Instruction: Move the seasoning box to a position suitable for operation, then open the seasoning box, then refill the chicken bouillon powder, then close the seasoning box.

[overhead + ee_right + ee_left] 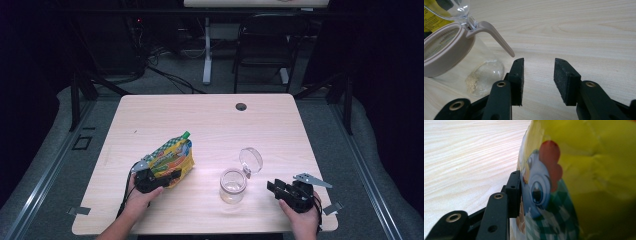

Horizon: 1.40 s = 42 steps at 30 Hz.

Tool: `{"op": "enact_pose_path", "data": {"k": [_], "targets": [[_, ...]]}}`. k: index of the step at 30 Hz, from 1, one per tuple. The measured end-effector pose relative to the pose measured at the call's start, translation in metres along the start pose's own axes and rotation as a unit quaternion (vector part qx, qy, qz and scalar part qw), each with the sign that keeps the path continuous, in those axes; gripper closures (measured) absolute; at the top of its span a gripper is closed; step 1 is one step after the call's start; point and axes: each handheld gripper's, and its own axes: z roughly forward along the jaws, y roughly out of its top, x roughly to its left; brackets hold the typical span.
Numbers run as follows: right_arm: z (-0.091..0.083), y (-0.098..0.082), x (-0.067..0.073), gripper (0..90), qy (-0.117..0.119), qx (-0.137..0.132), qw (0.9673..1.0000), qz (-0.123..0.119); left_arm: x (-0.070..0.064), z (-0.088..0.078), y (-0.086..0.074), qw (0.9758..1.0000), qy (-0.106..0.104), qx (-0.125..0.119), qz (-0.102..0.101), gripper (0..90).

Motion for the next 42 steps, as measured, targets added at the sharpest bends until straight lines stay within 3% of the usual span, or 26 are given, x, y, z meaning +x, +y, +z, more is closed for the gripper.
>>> {"op": "enact_pose_path", "data": {"k": [3,4,6,7,8,9,10,11,13,15,16,22,24,42], "targets": [[0.0,0.0,0.001,60.7,0.0,-0.002,1.0,0.0,-0.002,-0.001,0.002,1.0,-0.002,0.0,0.004,60.9],[0.0,0.0,0.0,60.7,-0.001,0.0,1.0,-0.001,-0.002,-0.003,0.003,0.9999,-0.012,0.006,0.006,60.9],[0.0,0.0,0.001,60.7,0.0,-0.003,1.0,0.001,-0.004,-0.003,0.003,1.0,-0.004,-0.002,0.007,61.0],[0.0,0.0,0.001,60.7,0.001,-0.004,1.0,0.001,-0.004,-0.004,0.004,0.9998,-0.014,0.007,0.011,60.9],[0.0,0.0,0.001,60.7,0.001,-0.002,1.0,0.001,-0.005,-0.004,0.004,0.9999,-0.005,-0.002,0.009,61.0],[0.0,0.0,0.001,60.7,0.0,-0.001,1.0,-0.001,-0.005,-0.005,0.005,0.9999,-0.011,0.006,0.011,61.0],[0.0,0.0,0.001,60.7,0.001,-0.001,1.0,-0.001,-0.006,-0.004,0.005,0.9999,-0.002,-0.002,0.011,61.0],[0.0,0.0,0.001,60.7,0.001,-0.001,1.0,-0.001,-0.006,-0.005,0.006,0.9999,-0.007,0.004,0.014,61.0],[0.0,0.0,0.001,60.7,0.001,-0.003,1.0,0.001,-0.008,-0.006,0.007,0.9998,0.002,0.002,0.018,61.0],[-0.001,0.0,0.001,60.7,0.0,-0.003,1.0,-0.001,-0.008,-0.008,0.008,0.9997,-0.004,0.007,0.023,61.0],[-0.001,0.0,0.001,60.7,0.001,-0.003,1.0,-0.001,-0.01,-0.008,0.008,0.9997,0.005,0.0,0.026,61.0],[0.0,0.001,0.002,60.7,0.002,-0.002,1.0,-0.004,-0.015,-0.009,0.009,0.9991,0.012,0.002,0.042,61.0],[0.0,0.001,0.002,60.7,0.002,-0.005,1.0,-0.005,-0.016,-0.011,0.01,0.9986,0.006,0.011,0.051,61.0],[-0.003,0.001,0.007,58.0,-0.007,-0.014,0.9994,-0.032,-0.03,-0.014,0.013,0.994,0.031,0.023,0.102,61.1]]}}
